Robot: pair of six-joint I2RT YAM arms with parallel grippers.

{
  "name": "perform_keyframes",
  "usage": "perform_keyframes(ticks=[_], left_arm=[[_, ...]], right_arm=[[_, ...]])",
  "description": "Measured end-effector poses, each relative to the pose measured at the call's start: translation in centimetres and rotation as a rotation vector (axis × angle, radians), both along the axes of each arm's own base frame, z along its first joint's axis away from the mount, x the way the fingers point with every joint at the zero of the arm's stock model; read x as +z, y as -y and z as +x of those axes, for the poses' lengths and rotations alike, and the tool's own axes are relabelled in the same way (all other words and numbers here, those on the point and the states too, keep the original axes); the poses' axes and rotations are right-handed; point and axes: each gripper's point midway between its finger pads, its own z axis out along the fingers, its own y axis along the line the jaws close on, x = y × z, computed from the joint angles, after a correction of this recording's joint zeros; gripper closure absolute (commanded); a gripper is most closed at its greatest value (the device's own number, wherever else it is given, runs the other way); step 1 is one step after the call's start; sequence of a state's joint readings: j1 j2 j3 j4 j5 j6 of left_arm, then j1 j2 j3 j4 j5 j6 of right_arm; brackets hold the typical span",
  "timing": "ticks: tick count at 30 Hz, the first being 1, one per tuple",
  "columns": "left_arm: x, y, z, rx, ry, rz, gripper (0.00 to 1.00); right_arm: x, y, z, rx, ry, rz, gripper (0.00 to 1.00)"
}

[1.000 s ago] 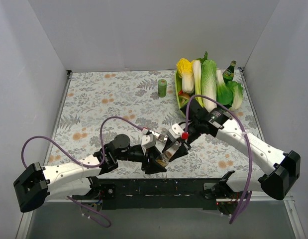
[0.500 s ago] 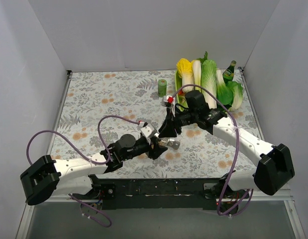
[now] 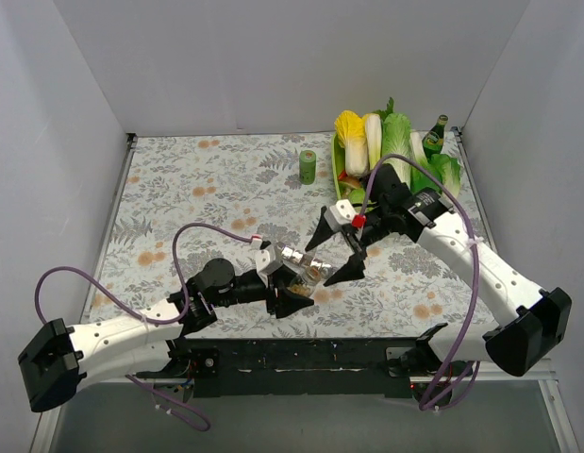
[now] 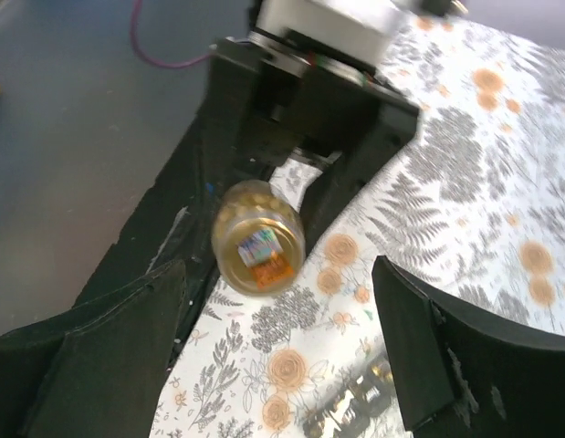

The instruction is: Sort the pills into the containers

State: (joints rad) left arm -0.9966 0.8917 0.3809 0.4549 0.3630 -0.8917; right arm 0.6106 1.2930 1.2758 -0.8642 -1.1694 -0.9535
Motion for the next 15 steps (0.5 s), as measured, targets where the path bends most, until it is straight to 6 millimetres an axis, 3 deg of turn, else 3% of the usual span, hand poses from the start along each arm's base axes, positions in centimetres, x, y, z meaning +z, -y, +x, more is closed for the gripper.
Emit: perform_keyframes(ticks=[6,9,15], left_arm=[[-1.7,0.2,-1.8,-0.099,-0.061,0.055,1.00],[-1.9,0.4,-2.1,-0.121,-0.073,0.065,1.00],[-1.9,0.8,-2.3,-0.144,-0.078,0.070,1.00]], right_arm=[[-1.5,-1.0,-5.1,0.198,0.033,-0.038,0.22],[-2.6,-1.0,-5.5,0.216,0.031,-0.082,0.31],[-3.5,-1.0,-4.8,0.181,0.056,-0.137,0.36]])
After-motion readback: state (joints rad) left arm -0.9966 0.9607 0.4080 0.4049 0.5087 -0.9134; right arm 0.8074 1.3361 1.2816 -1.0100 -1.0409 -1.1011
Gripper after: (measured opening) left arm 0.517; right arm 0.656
